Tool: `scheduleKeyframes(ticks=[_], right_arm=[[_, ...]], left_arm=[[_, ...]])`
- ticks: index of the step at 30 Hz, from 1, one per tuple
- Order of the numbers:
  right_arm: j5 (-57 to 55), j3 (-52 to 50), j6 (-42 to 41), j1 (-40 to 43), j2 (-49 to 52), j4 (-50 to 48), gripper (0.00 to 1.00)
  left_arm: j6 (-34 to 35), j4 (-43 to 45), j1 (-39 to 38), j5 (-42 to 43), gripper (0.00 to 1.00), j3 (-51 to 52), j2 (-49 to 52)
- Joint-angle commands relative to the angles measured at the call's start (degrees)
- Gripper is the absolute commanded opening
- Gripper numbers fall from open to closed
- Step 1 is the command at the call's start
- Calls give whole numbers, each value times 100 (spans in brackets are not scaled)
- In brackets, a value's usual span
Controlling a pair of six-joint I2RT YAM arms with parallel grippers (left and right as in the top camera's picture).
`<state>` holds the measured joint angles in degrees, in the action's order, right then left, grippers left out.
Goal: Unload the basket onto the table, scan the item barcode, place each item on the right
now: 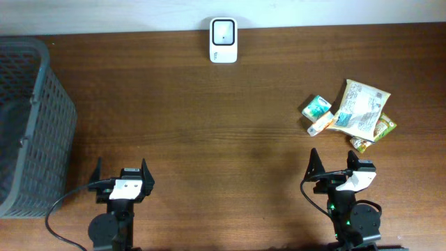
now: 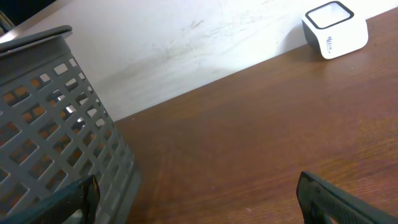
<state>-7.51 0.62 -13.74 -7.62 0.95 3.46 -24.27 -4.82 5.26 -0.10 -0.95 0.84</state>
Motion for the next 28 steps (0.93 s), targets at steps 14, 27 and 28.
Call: scheduleKeyframes(ticks=[14,27,28], right_arm=[[-28,-31,-46,-26,-22,46,99],[-28,-31,-46,-26,-22,44,99],[-28,-31,-46,-26,-22,46,99]], left_arm=[[-70,0,-22,-35,99,44,-50],[-70,0,-22,-35,99,44,-50],[-70,0,-22,-35,99,44,-50]])
